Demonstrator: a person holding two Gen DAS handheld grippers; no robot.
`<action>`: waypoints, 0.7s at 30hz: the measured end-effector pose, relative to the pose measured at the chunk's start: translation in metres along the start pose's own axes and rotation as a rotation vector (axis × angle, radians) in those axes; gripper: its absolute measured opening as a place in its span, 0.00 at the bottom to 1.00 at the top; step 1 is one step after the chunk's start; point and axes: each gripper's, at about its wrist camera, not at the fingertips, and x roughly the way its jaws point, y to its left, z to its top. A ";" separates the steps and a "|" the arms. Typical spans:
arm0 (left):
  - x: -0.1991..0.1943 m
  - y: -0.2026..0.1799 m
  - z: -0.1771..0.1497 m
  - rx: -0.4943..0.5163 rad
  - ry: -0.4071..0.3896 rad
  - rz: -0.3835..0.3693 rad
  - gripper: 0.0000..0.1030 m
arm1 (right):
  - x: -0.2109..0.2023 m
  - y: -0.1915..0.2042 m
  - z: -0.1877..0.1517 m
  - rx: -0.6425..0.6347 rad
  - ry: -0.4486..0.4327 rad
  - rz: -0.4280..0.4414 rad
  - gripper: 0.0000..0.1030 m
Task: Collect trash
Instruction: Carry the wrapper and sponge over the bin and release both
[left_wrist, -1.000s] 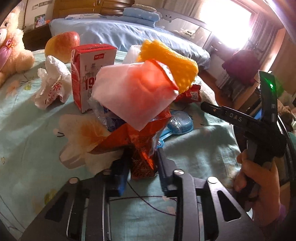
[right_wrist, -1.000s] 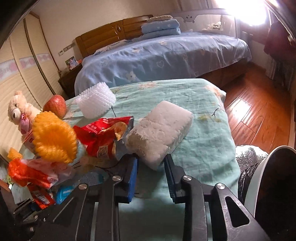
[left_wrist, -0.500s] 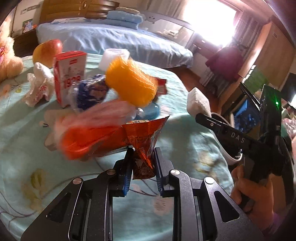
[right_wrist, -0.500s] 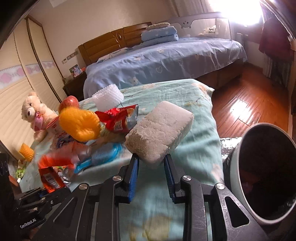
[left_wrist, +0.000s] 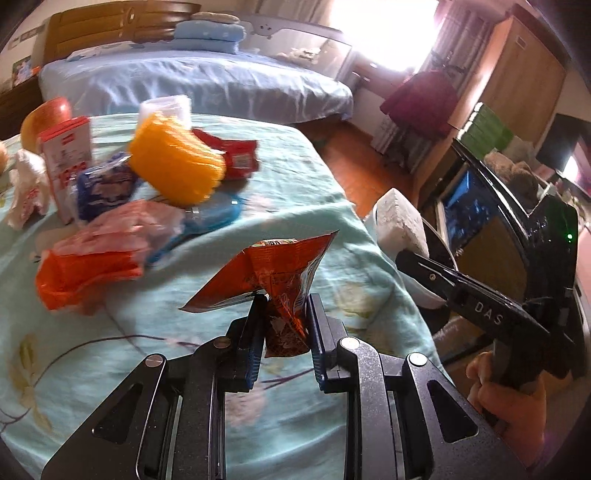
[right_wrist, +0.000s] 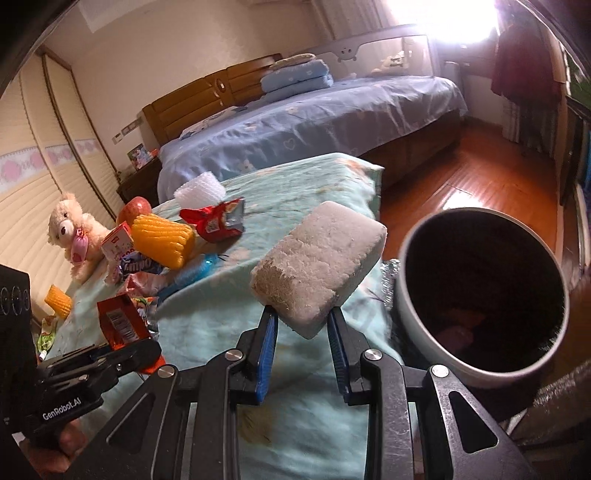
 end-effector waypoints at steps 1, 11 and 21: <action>0.002 -0.004 0.001 0.007 0.004 -0.004 0.20 | -0.001 -0.003 -0.001 0.005 -0.001 -0.004 0.27; 0.023 -0.037 0.009 0.067 0.038 -0.036 0.20 | -0.024 -0.037 -0.013 0.065 -0.024 -0.053 0.27; 0.045 -0.070 0.020 0.128 0.056 -0.053 0.20 | -0.036 -0.070 -0.017 0.111 -0.036 -0.096 0.27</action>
